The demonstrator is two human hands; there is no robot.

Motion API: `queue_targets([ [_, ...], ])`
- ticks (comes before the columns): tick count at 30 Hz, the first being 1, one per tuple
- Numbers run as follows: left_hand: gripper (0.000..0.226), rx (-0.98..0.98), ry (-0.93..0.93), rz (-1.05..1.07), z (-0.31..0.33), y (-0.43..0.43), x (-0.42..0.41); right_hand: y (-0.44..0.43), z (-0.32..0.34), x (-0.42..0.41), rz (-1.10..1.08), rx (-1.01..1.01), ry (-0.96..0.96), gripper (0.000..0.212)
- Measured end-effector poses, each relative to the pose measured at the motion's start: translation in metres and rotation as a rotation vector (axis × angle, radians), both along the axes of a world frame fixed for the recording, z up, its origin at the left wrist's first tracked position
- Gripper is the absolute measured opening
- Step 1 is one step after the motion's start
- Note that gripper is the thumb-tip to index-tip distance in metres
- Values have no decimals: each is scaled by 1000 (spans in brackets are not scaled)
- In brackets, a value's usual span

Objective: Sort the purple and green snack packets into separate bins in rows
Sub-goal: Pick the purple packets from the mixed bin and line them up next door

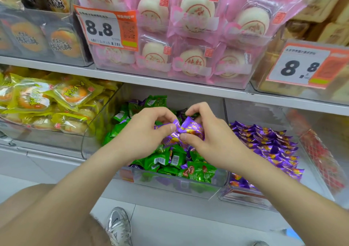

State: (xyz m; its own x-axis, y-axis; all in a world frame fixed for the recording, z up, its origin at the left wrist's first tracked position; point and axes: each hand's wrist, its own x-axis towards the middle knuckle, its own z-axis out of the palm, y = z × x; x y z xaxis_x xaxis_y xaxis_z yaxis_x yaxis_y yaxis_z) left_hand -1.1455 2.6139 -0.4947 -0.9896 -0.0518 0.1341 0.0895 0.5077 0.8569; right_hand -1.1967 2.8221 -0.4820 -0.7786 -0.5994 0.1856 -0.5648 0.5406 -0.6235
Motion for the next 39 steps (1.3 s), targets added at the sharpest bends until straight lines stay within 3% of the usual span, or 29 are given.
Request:
queue_targets([
  [5,8,23,96,98,6,28,-9,18,5,1,-51,-200,-160,47],
  [10,12,-60,161,216,15,60,-11,38,6,0,-146,-325,-260,24],
  [14,12,-124,183,211,16,89,-2,72,13,9,-208,-501,-567,27],
  [17,11,-111,246,200,18,107,2,111,19,17,-214,-662,-622,20],
  [21,8,-72,314,87,25,128,2,170,20,13,-261,-480,-429,25],
  [25,7,-163,370,-57,23,158,2,223,13,-8,-307,-301,-311,25],
  [30,8,-276,445,-240,15,190,2,271,-3,-32,-276,237,-53,22],
  [39,5,-468,396,-248,-9,217,-18,284,-35,-52,-223,484,39,25],
])
